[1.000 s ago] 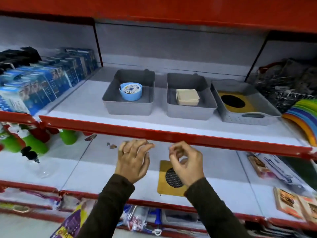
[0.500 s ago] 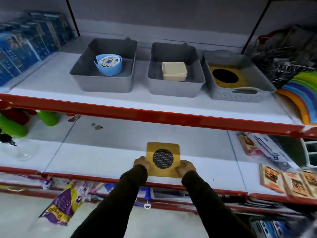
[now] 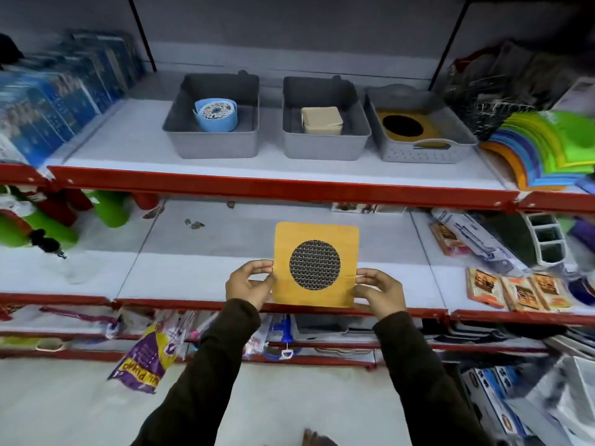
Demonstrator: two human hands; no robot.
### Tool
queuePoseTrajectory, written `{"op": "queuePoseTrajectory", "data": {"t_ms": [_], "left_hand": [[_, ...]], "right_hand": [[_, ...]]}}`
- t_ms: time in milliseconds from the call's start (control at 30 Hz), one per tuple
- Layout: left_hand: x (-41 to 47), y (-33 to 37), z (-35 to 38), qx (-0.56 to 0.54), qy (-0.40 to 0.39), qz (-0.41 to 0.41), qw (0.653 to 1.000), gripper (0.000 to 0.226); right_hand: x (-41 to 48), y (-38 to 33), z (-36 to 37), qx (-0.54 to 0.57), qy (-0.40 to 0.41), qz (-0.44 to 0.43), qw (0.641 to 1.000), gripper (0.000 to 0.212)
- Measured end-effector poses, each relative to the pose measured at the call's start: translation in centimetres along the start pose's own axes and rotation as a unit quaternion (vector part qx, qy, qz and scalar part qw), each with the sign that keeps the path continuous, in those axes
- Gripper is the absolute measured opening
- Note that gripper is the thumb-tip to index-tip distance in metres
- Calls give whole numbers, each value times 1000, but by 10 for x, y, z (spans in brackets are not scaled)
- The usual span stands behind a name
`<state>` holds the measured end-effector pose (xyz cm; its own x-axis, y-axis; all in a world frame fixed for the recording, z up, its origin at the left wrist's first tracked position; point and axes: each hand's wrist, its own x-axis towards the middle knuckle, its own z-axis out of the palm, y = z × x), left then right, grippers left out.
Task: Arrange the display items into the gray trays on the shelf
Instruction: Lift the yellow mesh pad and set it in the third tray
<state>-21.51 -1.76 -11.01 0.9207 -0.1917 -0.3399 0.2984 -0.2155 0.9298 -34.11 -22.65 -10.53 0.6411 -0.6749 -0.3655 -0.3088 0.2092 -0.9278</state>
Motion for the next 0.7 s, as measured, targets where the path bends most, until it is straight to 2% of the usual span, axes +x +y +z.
{"op": "queuePoseTrajectory", "data": {"t_ms": [167,367,533,700], "left_hand": [[-23,64,-16,-14,-16,112,993,22],[-29,137,-15,-28,-17,210,977,23],[-28,167,-5,-7,-9,226,974,24],[-24,205,30,66,-29,293,953,38]], "right_hand": [[-32,-65,-2,20,2,-95,995,35],[-46,-139,-7,40,-3,-192,981,34],[-39,-163,-16,66,-8,-191,979,37],[-11,-191,-51,49,-7,-204,978,35]]}}
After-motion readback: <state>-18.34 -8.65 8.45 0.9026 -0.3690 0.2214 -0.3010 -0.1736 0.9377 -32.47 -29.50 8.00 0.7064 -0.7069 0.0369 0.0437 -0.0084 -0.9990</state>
